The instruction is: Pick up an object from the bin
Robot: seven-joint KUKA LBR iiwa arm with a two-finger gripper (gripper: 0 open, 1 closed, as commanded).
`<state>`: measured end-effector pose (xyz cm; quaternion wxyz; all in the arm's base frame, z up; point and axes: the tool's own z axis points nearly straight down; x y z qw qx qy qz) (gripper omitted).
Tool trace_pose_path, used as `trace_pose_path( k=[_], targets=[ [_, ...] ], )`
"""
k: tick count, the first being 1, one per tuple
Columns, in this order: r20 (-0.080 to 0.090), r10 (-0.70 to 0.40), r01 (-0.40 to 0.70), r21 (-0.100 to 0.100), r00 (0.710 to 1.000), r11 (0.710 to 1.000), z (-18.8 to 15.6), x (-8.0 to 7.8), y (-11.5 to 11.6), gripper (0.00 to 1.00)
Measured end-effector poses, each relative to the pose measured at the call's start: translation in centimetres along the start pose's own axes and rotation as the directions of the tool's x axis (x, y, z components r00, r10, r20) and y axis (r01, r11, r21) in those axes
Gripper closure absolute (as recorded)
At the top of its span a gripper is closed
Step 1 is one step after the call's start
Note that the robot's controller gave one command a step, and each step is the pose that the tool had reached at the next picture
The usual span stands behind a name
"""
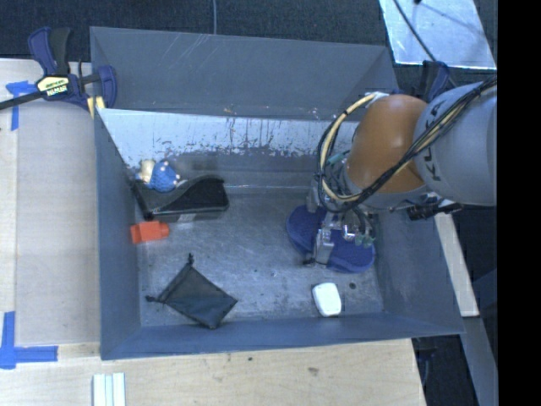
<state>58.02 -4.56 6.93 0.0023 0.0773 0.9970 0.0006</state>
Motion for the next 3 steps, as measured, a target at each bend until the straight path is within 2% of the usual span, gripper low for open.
trace_pose_path(
  k=[1,2,3],
  targets=[
    [0.002,-0.002,0.002,0.000,1.000,1.000,-0.6,-0.1,0.1,1.00],
    [0.007,0.004,-0.004,0.003,1.000,1.000,-10.2,0.7,-3.9,1.00],
    [0.009,0.020,-0.020,0.000,1.000,1.000,-24.3,-1.1,-1.5,1.00]
  ],
)
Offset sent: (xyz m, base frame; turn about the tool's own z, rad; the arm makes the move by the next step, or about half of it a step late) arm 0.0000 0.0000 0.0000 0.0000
